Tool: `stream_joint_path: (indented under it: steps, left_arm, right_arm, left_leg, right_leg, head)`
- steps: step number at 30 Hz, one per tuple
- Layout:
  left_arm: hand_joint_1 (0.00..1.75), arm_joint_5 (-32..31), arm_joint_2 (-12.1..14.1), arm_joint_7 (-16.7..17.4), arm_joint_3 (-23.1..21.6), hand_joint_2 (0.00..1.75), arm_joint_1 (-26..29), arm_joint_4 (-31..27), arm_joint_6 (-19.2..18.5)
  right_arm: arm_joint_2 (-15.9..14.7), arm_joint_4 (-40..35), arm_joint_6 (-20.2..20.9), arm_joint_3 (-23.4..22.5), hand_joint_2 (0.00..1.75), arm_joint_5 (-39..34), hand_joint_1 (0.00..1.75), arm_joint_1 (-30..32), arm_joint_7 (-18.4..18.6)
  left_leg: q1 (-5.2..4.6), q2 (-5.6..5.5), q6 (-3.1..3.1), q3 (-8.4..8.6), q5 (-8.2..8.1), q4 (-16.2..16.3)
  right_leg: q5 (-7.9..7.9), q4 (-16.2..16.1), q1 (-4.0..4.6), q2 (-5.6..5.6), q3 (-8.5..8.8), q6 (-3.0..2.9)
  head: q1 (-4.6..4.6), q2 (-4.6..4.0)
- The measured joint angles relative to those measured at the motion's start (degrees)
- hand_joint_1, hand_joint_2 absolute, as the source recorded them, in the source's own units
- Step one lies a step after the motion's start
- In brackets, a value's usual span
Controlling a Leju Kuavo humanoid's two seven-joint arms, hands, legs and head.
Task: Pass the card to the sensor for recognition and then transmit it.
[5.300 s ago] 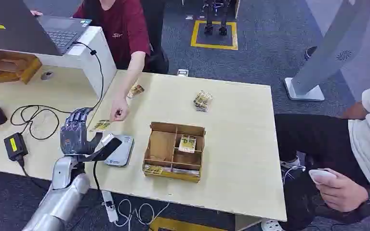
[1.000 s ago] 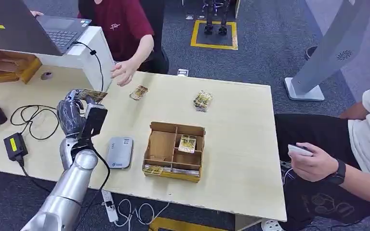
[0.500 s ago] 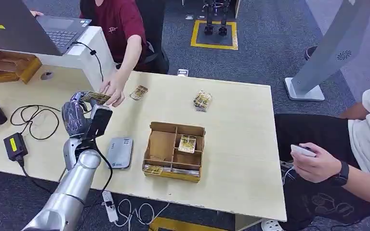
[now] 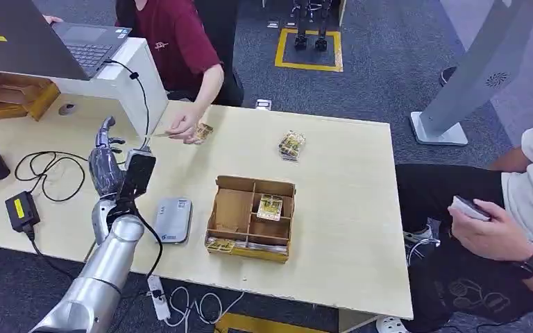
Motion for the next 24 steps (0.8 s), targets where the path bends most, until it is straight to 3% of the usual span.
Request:
stream_joint_path:
  steps: [3, 7, 10, 12, 16, 19, 24]
  left_arm:
    - [0.0, 3.41, -0.09, 0.48, -0.02, 1.75, 0.02, -0.04, -3.69]
    - [0.0, 10.9, -0.02, 2.86, -1.49, 1.75, 1.42, -4.05, -15.91]
    - [0.0, 15.44, 1.66, 2.03, -4.81, 1.75, 5.11, -12.01, -26.12]
    - [0.0, 16.33, 3.11, 1.09, -7.11, 1.75, 7.89, -17.63, -29.76]
    - [0.0, 13.49, 6.33, -0.5, -11.2, 1.75, 12.67, -27.16, -32.31]
    - [0.0, 7.52, 8.83, -2.27, -15.0, 1.75, 15.27, -31.98, -33.27]
    - [0.0, -2.91, 12.24, -3.28, -21.69, 1.75, 18.45, -35.89, -31.04]
  right_arm:
    - [0.0, 0.0, -0.18, 0.0, 0.0, -0.46, 0.0, 0.05, 0.0]
    - [0.0, 0.0, -1.05, 0.0, 0.0, -1.68, 0.0, 0.54, -0.15]
    - [-0.02, 0.0, -1.11, -0.18, 0.0, -2.86, 0.0, 1.3, -0.7]
    - [-0.07, 0.0, -1.07, -0.33, 0.0, -3.24, 0.0, 1.67, -0.83]
    - [-0.17, 0.0, -1.03, -1.09, 0.0, -3.63, 0.0, 2.07, -0.81]
    - [-0.17, 0.0, -0.85, -1.55, 0.0, -3.76, 0.0, 2.08, -0.77]
    - [-0.2, 0.0, -0.81, -1.73, 0.0, -3.8, 0.0, 2.11, -0.77]
  left_leg:
    - [0.0, 0.0, 0.0, 0.0, 0.0, 0.0]
    - [0.0, 0.0, 0.0, -0.01, 0.0, 0.0]
    - [0.0, 0.01, 0.01, -0.06, -0.01, 0.0]
    - [0.0, 0.02, -0.02, -0.08, -0.05, 0.0]
    - [0.0, 0.04, -0.04, -0.1, -0.06, 0.0]
    - [0.0, 0.04, -0.04, -0.09, -0.06, -0.01]
    - [0.0, 0.06, -0.04, -0.07, -0.05, 0.0]
  right_leg:
    - [0.0, 0.0, 0.0, 0.0, 0.0, 0.0]
    - [0.0, 0.0, 0.0, 0.0, 0.0, 0.0]
    - [-0.01, 0.0, 0.0, 0.03, -0.02, 0.0]
    - [-0.02, 0.0, 0.0, 0.04, -0.08, 0.0]
    - [-0.05, -0.02, 0.0, 0.02, -0.11, 0.0]
    - [-0.05, -0.02, 0.0, 0.02, -0.11, 0.0]
    - [-0.04, -0.01, 0.0, 0.03, -0.09, 0.0]
  head:
    - [0.02, 0.0]
    - [0.0, 0.0]
    - [0.02, 0.0]
    - [0.0, 0.0]
    - [0.0, 0.0]
    - [0.0, 0.0]
    - [0.02, 0.0]
